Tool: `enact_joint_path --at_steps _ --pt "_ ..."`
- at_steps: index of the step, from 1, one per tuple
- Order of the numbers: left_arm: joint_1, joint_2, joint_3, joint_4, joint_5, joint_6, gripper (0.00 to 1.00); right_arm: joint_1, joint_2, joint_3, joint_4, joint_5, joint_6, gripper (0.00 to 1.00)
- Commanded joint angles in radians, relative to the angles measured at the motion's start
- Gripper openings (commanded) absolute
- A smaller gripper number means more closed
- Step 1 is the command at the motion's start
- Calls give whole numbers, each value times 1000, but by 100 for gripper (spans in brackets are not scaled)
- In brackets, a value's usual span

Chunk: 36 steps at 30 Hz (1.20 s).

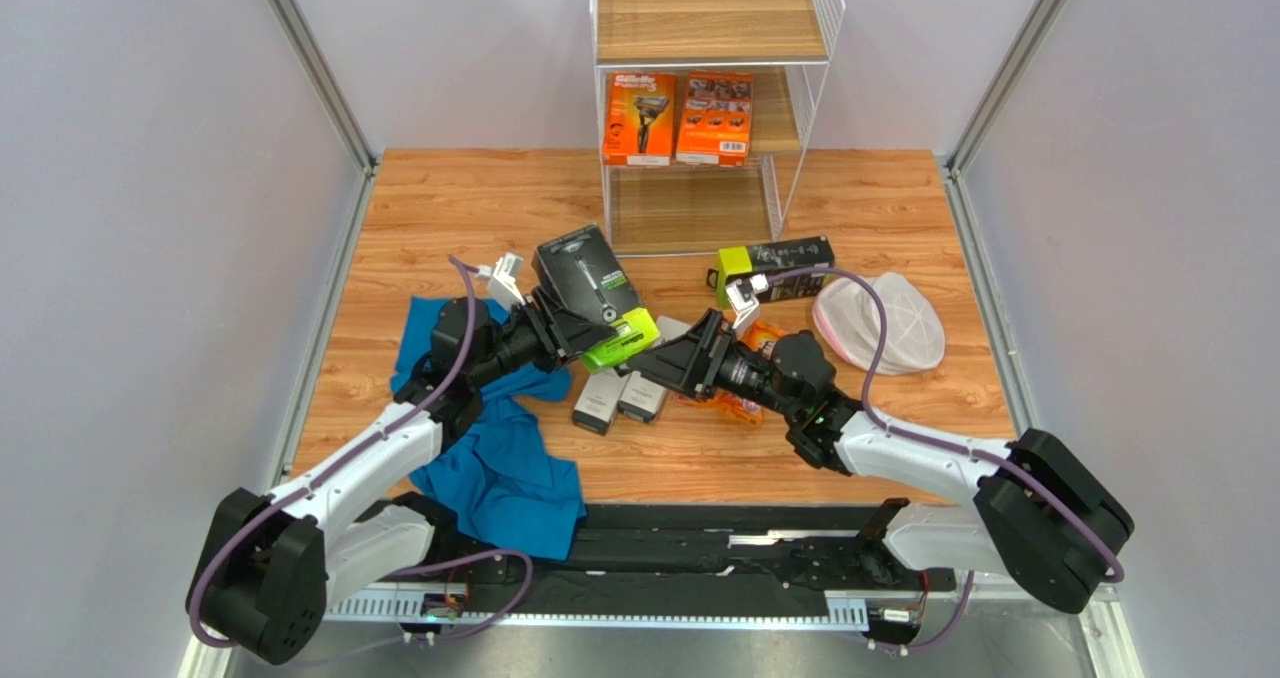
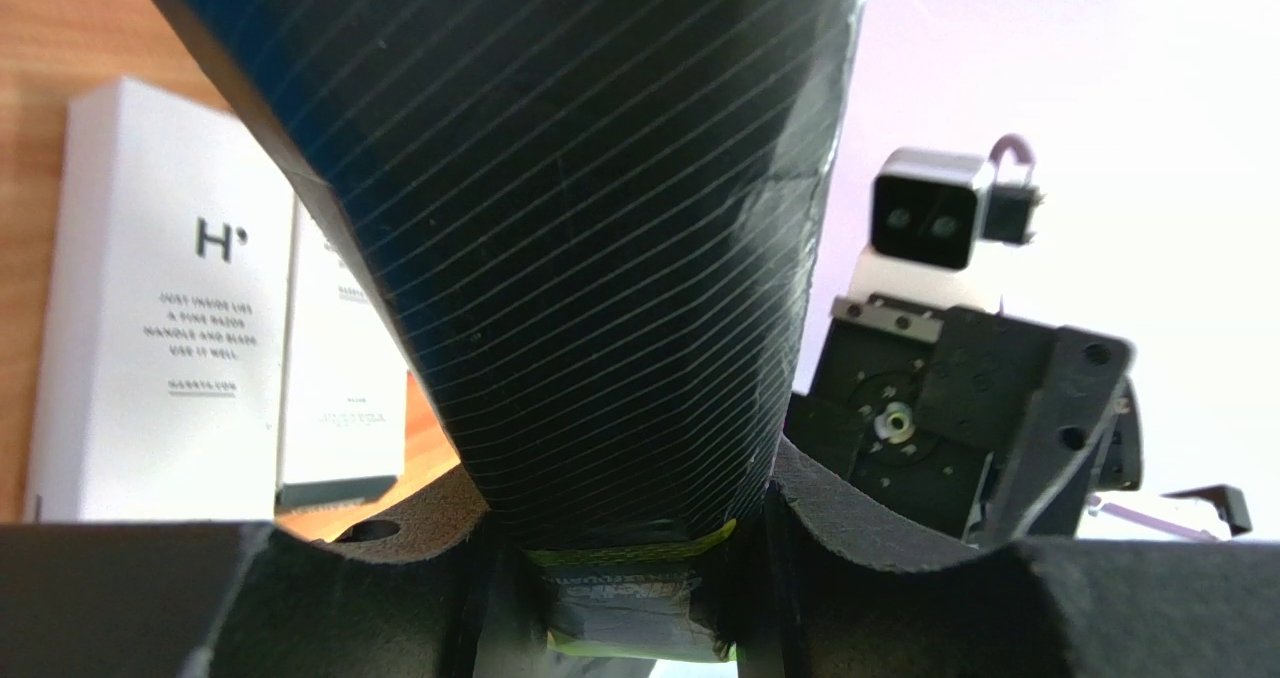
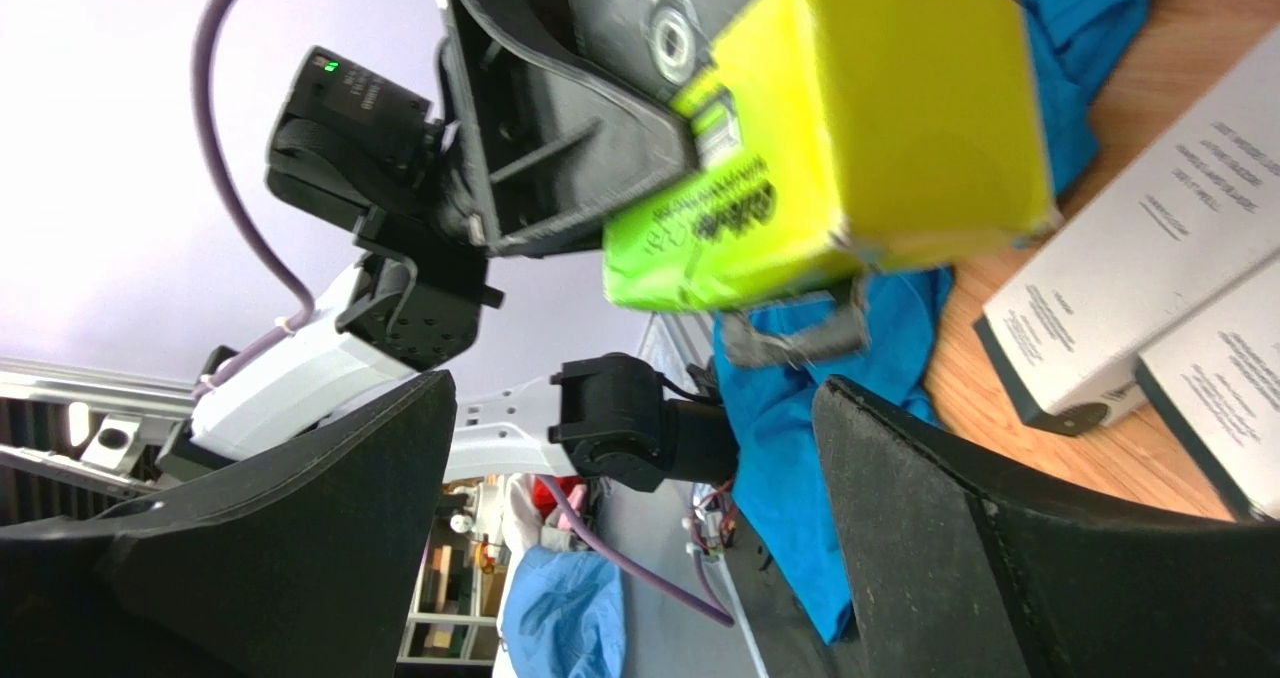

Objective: Place and organize the shaving razors onto the shelf

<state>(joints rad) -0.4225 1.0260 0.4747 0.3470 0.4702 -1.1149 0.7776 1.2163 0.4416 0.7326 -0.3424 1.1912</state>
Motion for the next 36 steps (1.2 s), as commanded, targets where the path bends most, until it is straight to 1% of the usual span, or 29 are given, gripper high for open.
enact_joint_path --at_steps 1,8,12,15,16,18,23,25,27,30,35,36 --pt "-27 -18 82 75 10 32 0 8 2 6 117 48 10 94" --pt "-33 -58 81 61 7 23 0 8 6 -7 136 56 31 94" --pt "-36 -95 71 52 10 21 0 11 -21 -9 94 66 38 94" --pt "-36 -127 81 0 -5 44 0 20 -50 0 44 80 22 94" --pt "-36 -129 84 -8 -5 41 0 25 -55 3 3 89 9 94" --pt "-38 -129 93 -6 13 33 0 31 -60 5 -12 100 1 94" --pt "-56 -132 105 6 22 20 0 37 -28 -4 39 114 4 93" --pt "-65 -130 104 9 25 17 0 40 -6 -26 123 129 19 93" --pt "-68 -133 91 23 28 3 0 40 9 -29 168 135 42 92" --pt "-68 -145 67 59 24 -28 0 42 31 -23 177 138 44 90" --pt "-68 -144 58 79 27 -46 0 43 61 -46 252 155 64 76" --pt "-68 -142 56 83 27 -49 0 42 65 -52 292 158 70 74"
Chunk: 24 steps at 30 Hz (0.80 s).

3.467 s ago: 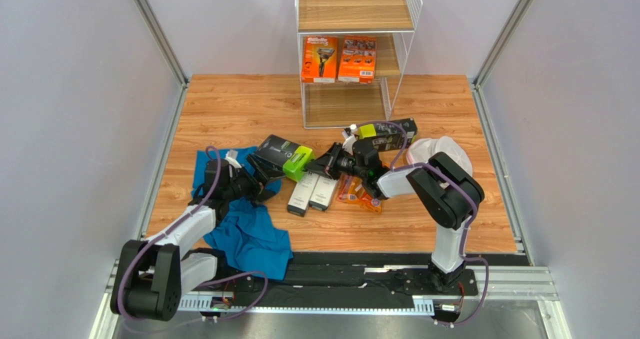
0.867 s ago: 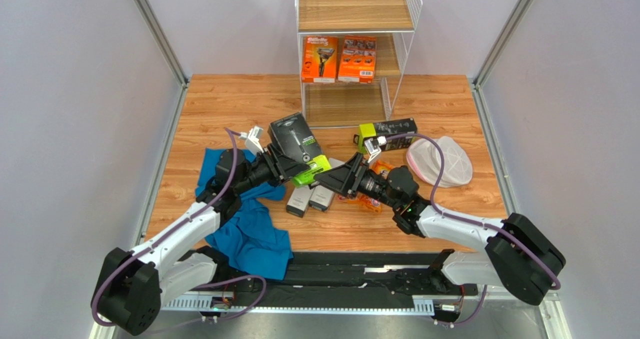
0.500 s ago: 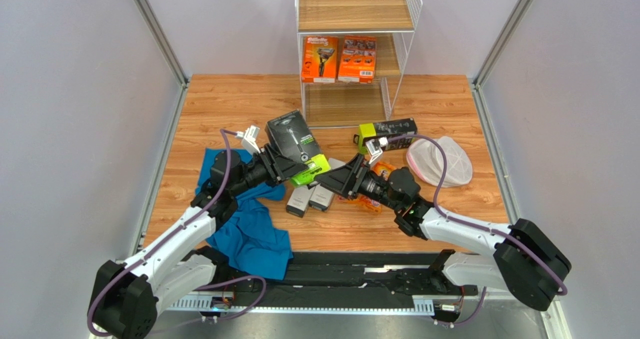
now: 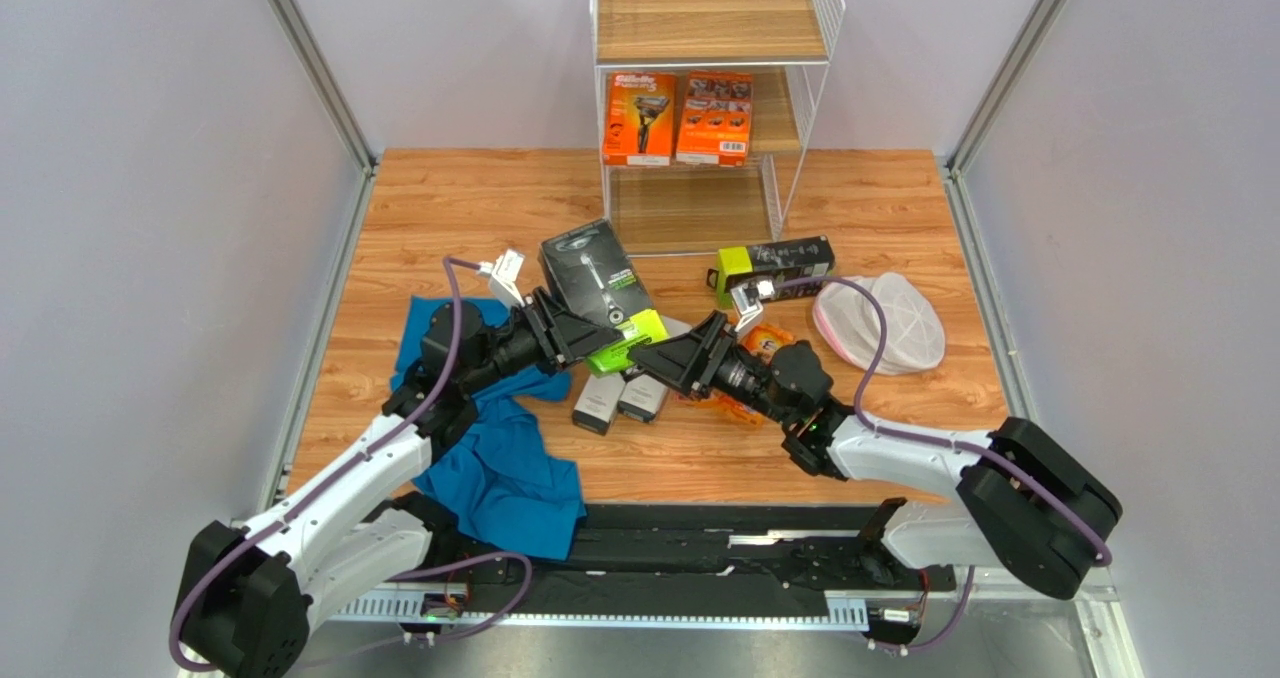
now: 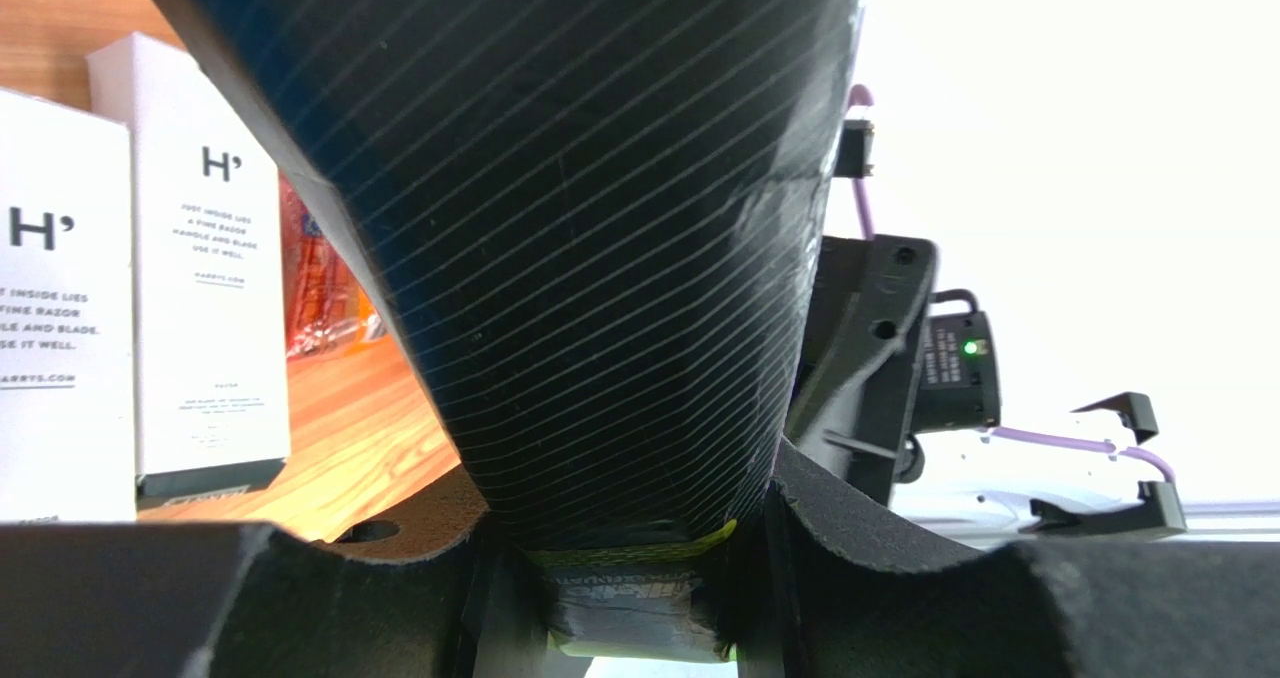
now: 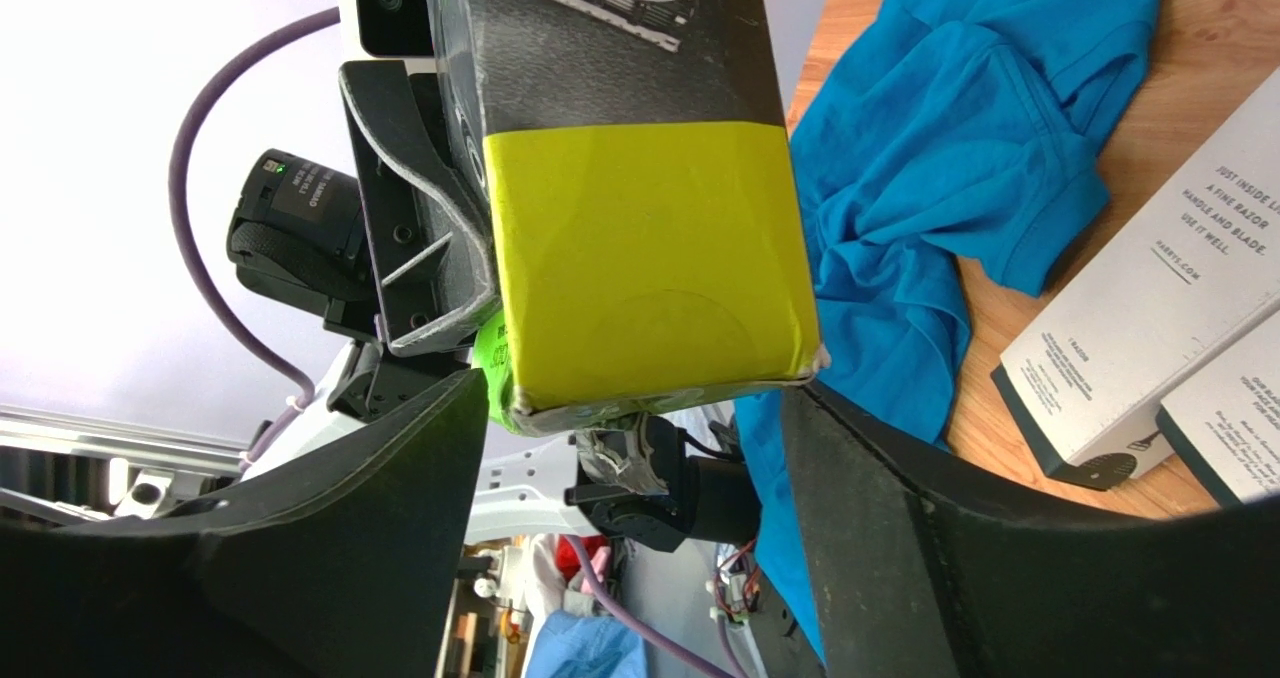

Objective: Place and organize the shaving razors onto the shelf

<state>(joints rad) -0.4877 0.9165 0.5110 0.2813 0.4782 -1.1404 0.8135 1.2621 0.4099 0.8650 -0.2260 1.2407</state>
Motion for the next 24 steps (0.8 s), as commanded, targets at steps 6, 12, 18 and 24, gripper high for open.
enact_joint_path --at_steps 6,12,18,24 --pt "-3 -11 6 182 22 -44 0 9 57 -48 320 59 29 64" --pt "-3 2 -15 206 39 -53 0 9 85 -36 391 45 25 61" --pt "-3 1 -29 208 59 -53 0 9 120 -36 434 47 48 57" --pt "-3 1 -42 208 85 -50 0 9 152 -46 483 54 63 68"
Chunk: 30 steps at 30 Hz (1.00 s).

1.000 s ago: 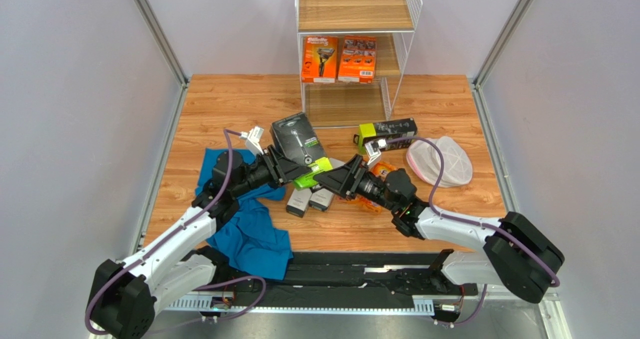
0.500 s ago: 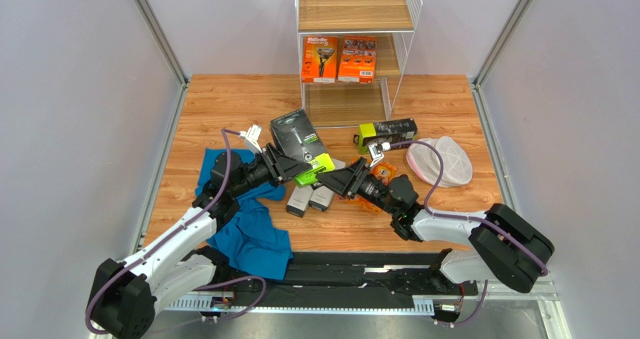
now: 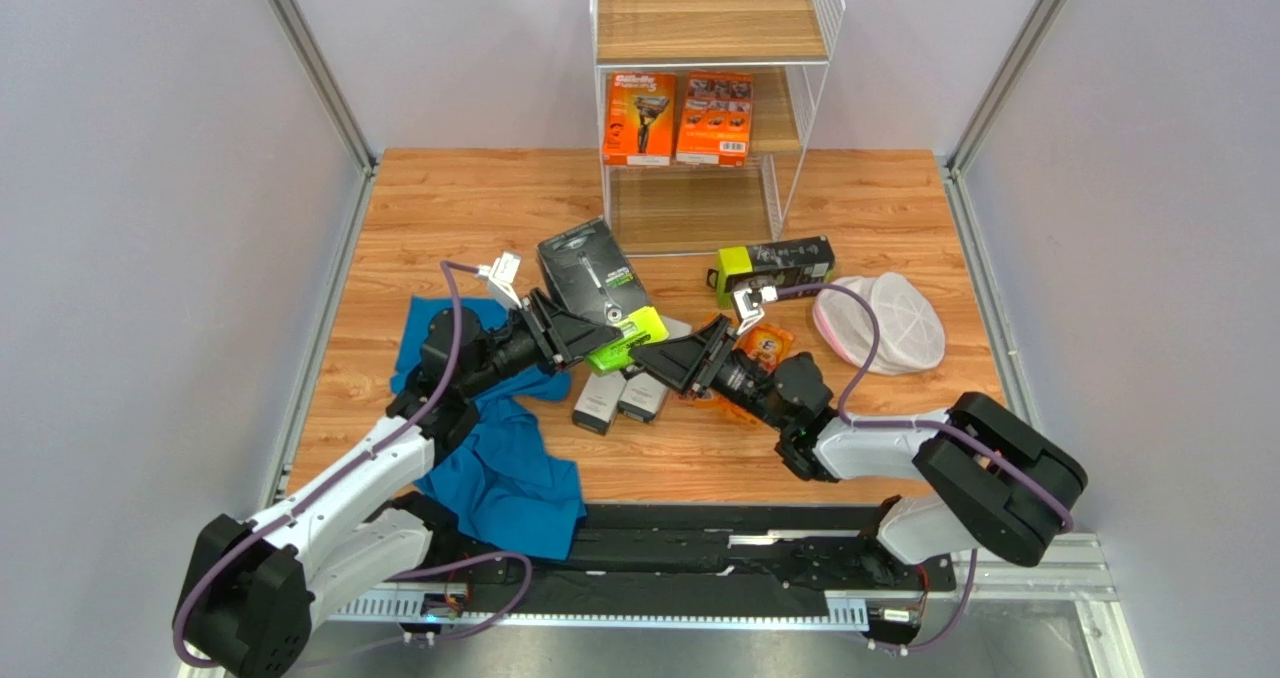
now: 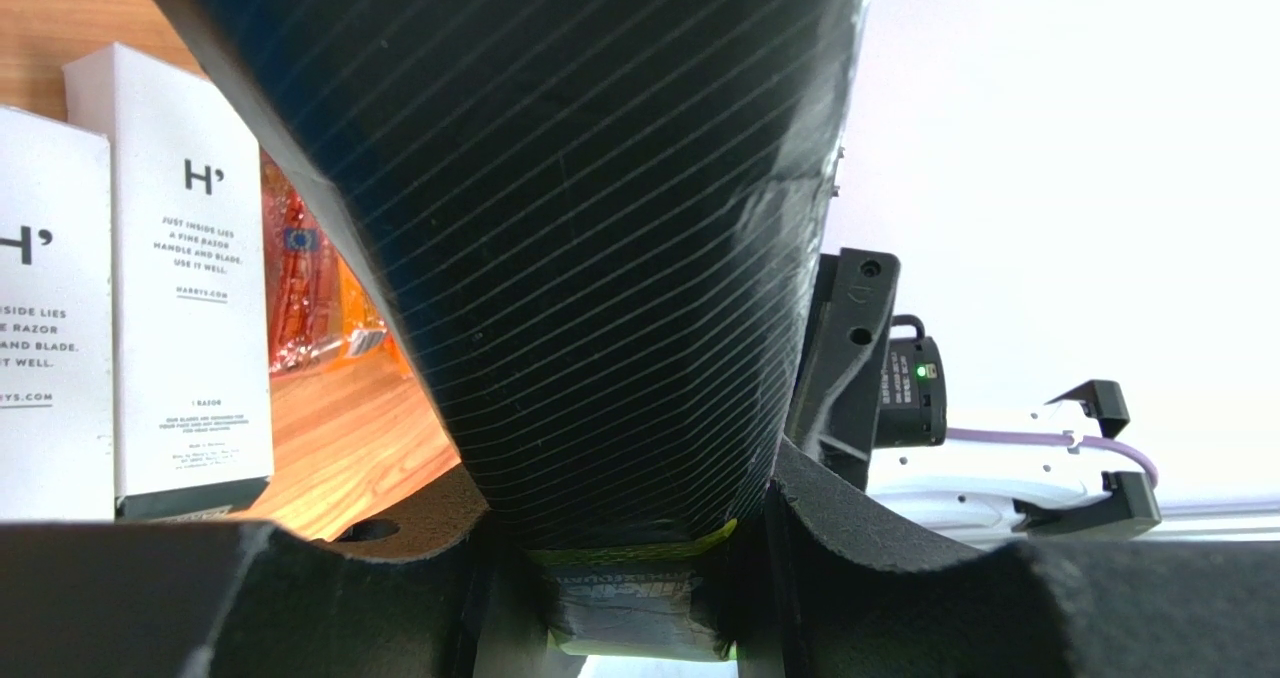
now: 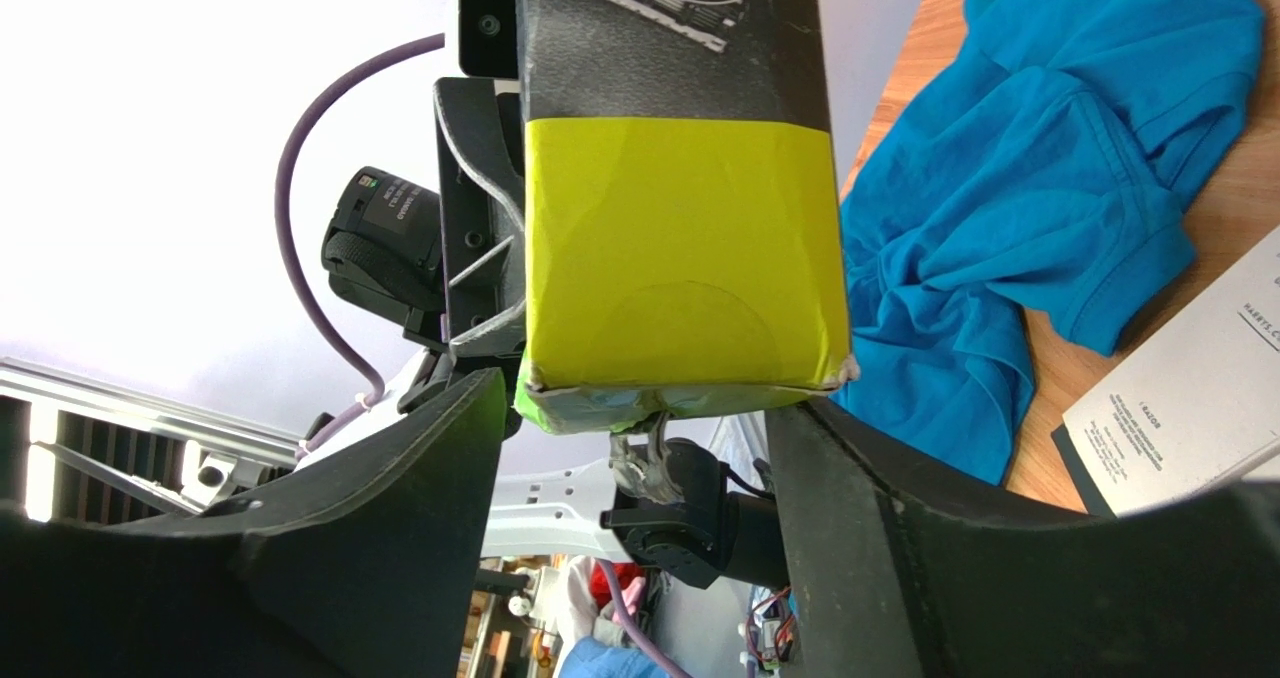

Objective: Place and organize the shaving razors onto the shelf

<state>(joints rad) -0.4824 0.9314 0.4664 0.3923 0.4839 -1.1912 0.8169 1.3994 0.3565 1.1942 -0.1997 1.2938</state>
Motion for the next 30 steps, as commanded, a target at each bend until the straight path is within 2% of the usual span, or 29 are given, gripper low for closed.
enact_joint_path --at_steps 1,4,11,19,26,30 --pt "-8 -16 -5 97 79 1 0 7 16 9 154 25 10 72" --pt "-10 -22 -12 100 84 1 0 5 27 12 159 28 21 74" --pt "-10 -39 -20 117 91 -2 0 5 39 7 134 51 38 73" --pt "-10 -78 -38 152 82 -33 0 5 -3 -2 -8 89 18 72" --pt "-10 -94 -29 155 104 -36 0 4 -94 32 -235 120 -31 75" --pt "-10 -95 -37 157 98 -38 0 5 -91 41 -200 100 -47 73"
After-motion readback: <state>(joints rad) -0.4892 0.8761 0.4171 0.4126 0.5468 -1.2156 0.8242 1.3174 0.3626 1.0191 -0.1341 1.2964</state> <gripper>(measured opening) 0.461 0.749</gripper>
